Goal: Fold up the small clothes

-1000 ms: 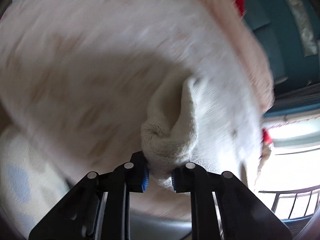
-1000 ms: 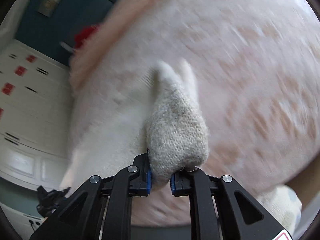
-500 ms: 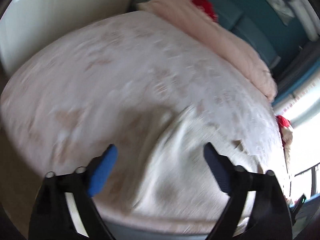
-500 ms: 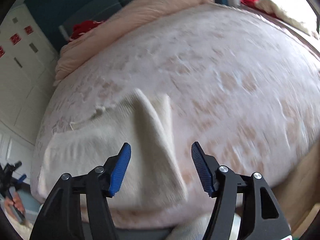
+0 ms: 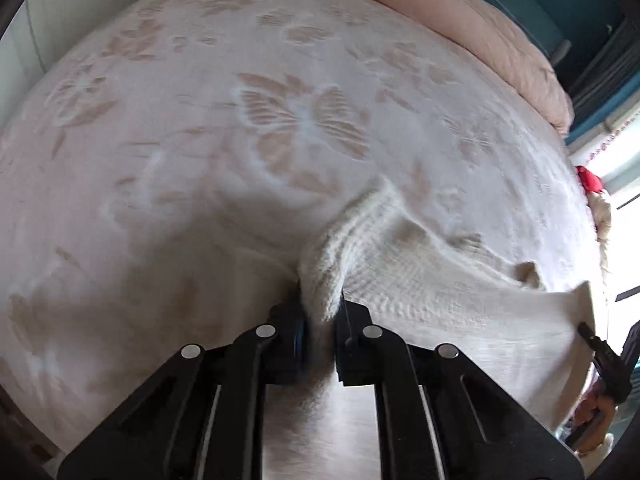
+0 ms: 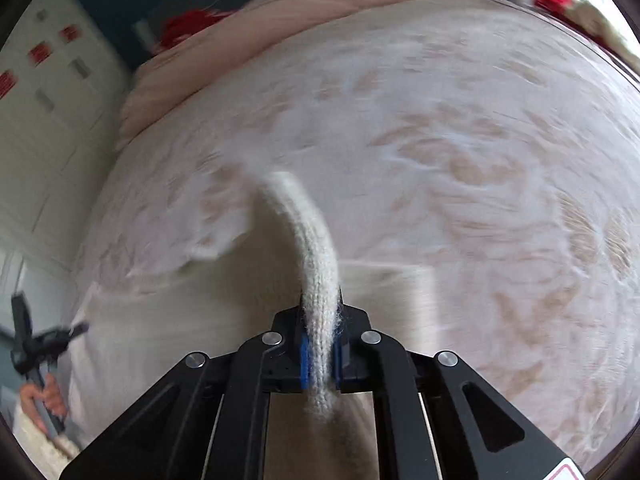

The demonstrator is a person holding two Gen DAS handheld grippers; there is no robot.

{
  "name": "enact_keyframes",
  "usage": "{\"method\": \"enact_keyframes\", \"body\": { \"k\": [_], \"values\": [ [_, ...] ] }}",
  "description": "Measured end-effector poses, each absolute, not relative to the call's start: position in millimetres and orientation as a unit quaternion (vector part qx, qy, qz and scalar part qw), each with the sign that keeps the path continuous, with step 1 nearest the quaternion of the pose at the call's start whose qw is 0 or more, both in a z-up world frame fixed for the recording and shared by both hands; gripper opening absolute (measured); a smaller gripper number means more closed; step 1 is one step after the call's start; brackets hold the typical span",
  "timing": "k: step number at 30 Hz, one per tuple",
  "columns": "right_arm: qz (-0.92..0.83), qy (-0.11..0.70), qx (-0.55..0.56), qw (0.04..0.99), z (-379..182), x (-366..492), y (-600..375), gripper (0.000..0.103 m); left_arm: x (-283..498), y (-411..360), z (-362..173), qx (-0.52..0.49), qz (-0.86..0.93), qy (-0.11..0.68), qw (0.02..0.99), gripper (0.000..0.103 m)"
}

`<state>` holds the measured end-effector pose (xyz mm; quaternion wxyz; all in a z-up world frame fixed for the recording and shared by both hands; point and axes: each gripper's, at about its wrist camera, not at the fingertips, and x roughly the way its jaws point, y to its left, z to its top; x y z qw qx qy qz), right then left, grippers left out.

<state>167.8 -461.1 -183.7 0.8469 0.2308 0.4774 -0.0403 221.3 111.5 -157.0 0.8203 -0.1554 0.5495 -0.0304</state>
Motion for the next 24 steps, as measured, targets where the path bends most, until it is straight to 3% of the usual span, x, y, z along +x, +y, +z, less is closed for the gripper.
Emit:
{"method": "enact_keyframes", "body": {
  "k": [4,6,8,9,10,11,12,13,16,17,18,19,22,24],
  "values": [
    [-0.051,0.502,0.281,0.816,-218.2,169.1,-489.3,0.008,234.8,112.6,-176.8,-0.160,-0.010,0.560,0.813,0.010],
    [-0.028,0.505,0.236,0.830,-195.3,173.8,-460.7,0.012,231.5,103.8,-166.2,-0.152,-0.021,0.561,0.814,0.020],
    [-0.042,0.485,0.180,0.855,-173.0,171.5,-441.8,0.029,226.5,90.3,-146.7,-0.130,-0.030,0.553,0.823,0.024],
    [-0.039,0.471,0.169,0.865,-164.2,172.3,-434.0,0.039,224.7,83.2,-138.6,-0.117,-0.035,0.542,0.832,0.039],
    [-0.036,0.460,0.167,0.871,-157.8,173.6,-429.4,0.060,224.0,76.7,-128.8,-0.102,-0.040,0.531,0.840,0.061],
    [-0.032,0.454,0.166,0.875,-155.6,179.9,-425.6,0.069,224.7,66.8,-119.7,-0.085,-0.043,0.522,0.848,0.069],
    [-0.033,0.458,0.162,0.874,-158.9,189.1,-423.5,0.070,230.4,57.9,-116.9,-0.071,-0.044,0.518,0.851,0.085],
    [-0.043,0.468,0.156,0.869,-164.1,198.8,-421.2,0.071,235.5,51.6,-116.8,-0.057,-0.041,0.517,0.853,0.088],
    [-0.070,0.508,0.181,0.839,-200.1,222.6,-431.9,0.069,265.6,40.8,-142.2,-0.046,-0.020,0.547,0.836,0.085],
    [-0.054,0.515,0.204,0.831,-208.6,224.8,-436.8,0.035,275.6,43.0,-155.1,-0.058,-0.011,0.563,0.824,0.074],
    [-0.028,0.520,0.231,0.822,-212.9,227.5,-438.3,0.016,280.8,45.7,-163.6,-0.070,-0.010,0.576,0.814,0.047],
    [-0.021,0.512,0.236,0.826,-207.3,227.7,-438.0,0.009,286.0,48.2,-171.4,-0.084,-0.019,0.589,0.803,0.037],
    [-0.032,0.485,0.197,0.851,-188.0,224.8,-442.8,0.007,284.3,49.2,-167.0,-0.063,-0.019,0.580,0.812,0.021],
    [-0.060,0.490,0.226,0.840,-199.1,225.5,-467.2,0.007,284.5,48.5,-167.5,-0.041,-0.021,0.581,0.813,0.021]
  ]
}}
